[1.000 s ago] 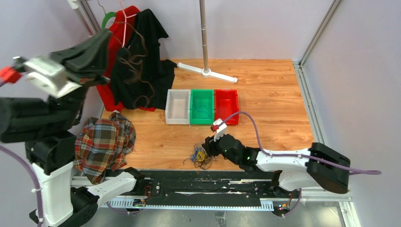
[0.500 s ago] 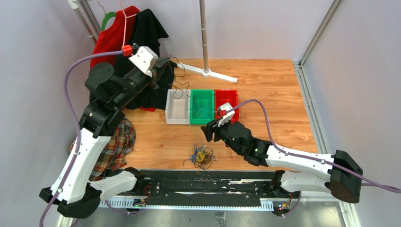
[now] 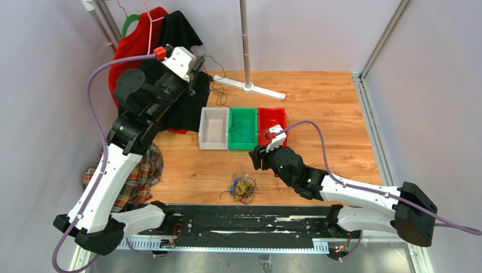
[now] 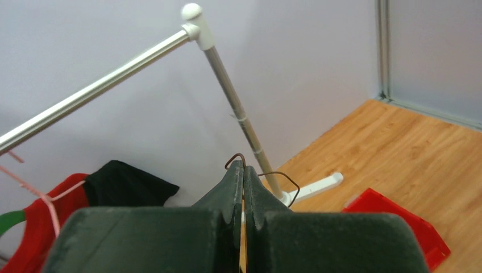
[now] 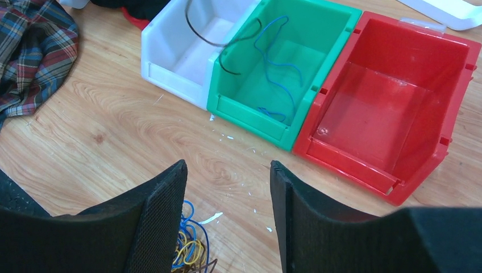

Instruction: Untangle the cables

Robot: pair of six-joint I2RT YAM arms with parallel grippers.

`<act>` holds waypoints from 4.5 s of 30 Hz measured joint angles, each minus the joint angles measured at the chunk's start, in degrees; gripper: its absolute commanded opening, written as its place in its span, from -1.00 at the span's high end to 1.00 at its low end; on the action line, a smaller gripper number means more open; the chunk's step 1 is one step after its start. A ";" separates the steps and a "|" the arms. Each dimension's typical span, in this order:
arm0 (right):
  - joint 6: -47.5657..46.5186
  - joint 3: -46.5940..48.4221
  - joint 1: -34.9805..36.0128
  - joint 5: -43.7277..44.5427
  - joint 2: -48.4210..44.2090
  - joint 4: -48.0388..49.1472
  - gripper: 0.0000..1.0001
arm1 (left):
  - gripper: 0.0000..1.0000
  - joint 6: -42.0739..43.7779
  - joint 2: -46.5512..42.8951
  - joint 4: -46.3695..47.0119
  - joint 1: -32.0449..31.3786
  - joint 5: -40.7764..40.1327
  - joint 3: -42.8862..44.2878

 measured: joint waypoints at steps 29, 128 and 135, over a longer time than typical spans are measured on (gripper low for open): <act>2.25 -4.96 -0.52 -0.02 -0.46 1.03 -0.01 | 0.99 2.43 1.49 9.88 5.90 -4.81 -9.66; 3.45 -6.67 -2.97 0.13 -4.28 -2.78 0.26 | 0.99 13.05 20.72 1.64 5.44 -4.15 -23.56; 3.45 -6.49 -3.96 -0.15 -3.80 -3.37 0.27 | 0.99 12.35 24.90 3.80 5.44 -3.93 -26.03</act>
